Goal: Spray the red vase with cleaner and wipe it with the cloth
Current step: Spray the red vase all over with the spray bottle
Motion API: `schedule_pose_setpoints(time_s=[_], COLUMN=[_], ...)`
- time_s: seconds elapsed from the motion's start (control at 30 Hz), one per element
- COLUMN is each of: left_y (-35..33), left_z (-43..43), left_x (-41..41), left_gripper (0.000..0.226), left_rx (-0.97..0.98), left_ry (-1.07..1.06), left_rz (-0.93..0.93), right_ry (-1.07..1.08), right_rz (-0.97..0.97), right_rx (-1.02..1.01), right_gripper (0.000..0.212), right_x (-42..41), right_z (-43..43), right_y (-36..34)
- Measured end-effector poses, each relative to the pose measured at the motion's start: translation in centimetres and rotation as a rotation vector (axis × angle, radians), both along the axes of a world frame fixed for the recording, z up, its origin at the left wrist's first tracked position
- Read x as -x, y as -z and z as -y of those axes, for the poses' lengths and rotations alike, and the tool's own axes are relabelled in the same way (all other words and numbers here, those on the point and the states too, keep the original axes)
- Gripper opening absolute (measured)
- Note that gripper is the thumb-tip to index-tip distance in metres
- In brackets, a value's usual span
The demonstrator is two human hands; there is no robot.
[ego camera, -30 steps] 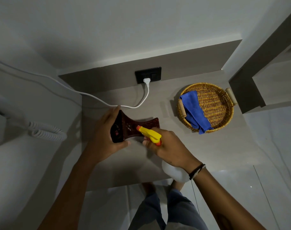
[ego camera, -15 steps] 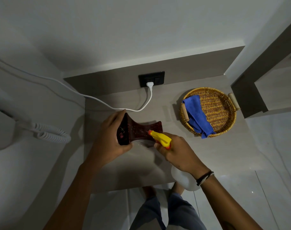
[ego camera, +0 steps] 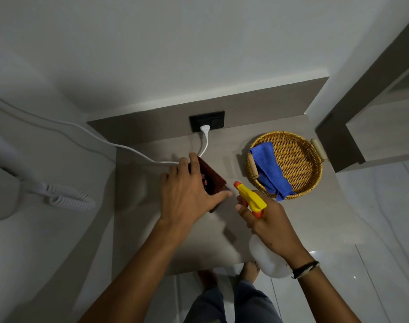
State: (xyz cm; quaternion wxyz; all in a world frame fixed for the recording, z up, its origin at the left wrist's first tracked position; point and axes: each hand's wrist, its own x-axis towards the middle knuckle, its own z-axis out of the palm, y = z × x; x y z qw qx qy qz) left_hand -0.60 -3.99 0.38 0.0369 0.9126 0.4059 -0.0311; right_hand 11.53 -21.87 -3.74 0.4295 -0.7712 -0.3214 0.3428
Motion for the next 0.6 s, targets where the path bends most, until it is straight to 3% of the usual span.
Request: schedule_pose_setpoints(time_s=[0.2, 0.27, 0.37, 0.47, 0.6], left_y=[0.5, 0.7, 1.1, 1.0, 0.8], left_z=[0.1, -0.5, -2.0, -3.0, -3.0], left_x=[-1.4, -0.7, 0.3, 0.6, 1.4], left_gripper=[0.147, 0.152, 0.157, 0.140, 0.115], left_rx=[0.128, 0.226, 0.224, 0.171, 0.121], left_ry=[-0.088, 0.011, 0.340, 0.501, 0.400], left_rz=[-0.082, -0.065, -0.130, -0.110, 0.099], right_ry=[0.000, 0.003, 0.014, 0.000, -0.011], right_rz=[0.026, 0.022, 0.006, 0.004, -0.015], right_rx=[0.008, -0.003, 0.010, 0.023, 0.008], right_gripper=[0.021, 0.019, 0.020, 0.018, 0.015], right_x=[-0.5, -0.5, -0.5, -0.4, 0.0], right_z=[0.5, 0.7, 1.0, 1.1, 1.0], right_y=[-0.2, -0.1, -0.1, 0.1, -0.1])
